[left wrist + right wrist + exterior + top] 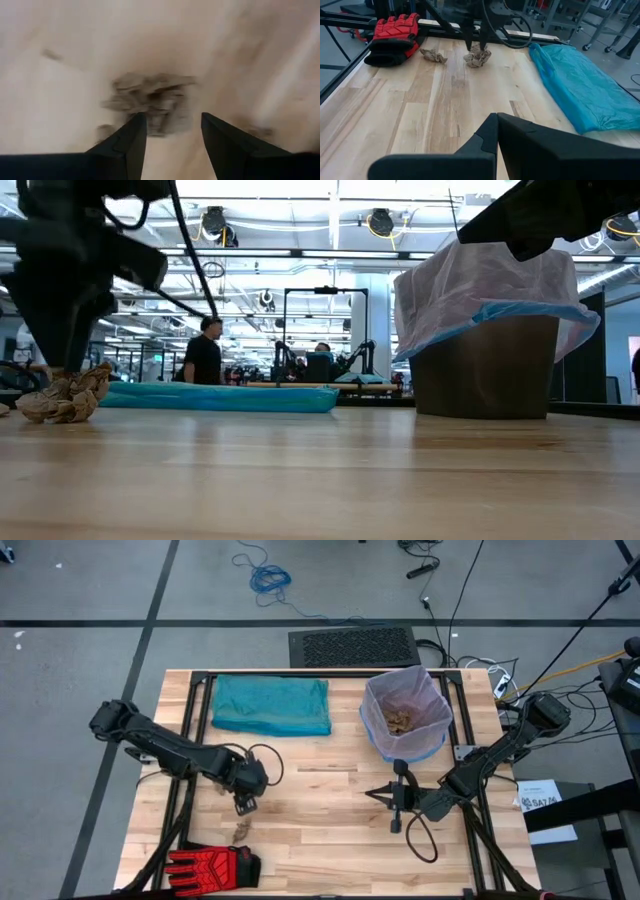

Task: Place trash/remove bag and relplace
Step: Put the brown napkin into the trash bin

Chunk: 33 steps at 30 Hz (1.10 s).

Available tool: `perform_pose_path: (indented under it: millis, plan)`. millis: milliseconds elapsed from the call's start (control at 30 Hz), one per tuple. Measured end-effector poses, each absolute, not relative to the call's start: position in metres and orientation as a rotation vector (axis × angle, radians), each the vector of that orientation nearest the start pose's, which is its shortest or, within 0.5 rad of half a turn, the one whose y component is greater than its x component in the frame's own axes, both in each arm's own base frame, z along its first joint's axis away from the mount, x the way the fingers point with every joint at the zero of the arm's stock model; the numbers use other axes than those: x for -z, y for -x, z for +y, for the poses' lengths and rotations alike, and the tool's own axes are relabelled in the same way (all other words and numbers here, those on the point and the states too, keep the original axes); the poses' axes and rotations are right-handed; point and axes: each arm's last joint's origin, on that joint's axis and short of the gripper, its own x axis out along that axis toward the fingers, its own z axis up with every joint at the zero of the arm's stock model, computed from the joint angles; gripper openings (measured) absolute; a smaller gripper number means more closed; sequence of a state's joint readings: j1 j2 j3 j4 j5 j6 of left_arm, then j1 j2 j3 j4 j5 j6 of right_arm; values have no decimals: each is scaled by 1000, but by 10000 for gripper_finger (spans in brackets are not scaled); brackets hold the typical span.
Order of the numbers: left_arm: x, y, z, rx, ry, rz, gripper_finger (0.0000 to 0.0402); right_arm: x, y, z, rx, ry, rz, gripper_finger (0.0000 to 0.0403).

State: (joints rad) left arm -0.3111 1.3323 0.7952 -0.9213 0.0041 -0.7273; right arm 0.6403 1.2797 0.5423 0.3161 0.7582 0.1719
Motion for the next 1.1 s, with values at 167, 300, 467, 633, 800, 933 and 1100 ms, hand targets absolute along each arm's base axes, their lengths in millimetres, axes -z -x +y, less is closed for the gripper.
perform_pose_path:
  millis: [167,300,467,633,800,933,1100]
  plan:
    - [-178,-202,-63,-341,298,1508,183,-200,-210,132,143,101,311,0]
    - [-166,-207,-64,-385,253,1543,183,-200,-210,132,143,101,310,0]
    - [-147,-214,-66,-422,215,1598,183,-200,-210,132,143,101,310,0]
    - [-130,-219,-67,-479,155,1634,168,-200,-210,132,143,101,310,0]
    - [-127,-223,-66,-469,67,1622,90,-200,-210,132,143,101,310,0]
    - [-136,-232,-66,-446,16,1565,13,-200,-210,131,144,102,308,0]
    - [-158,-253,-63,-432,-76,1484,3,-200,-212,129,152,99,307,0]
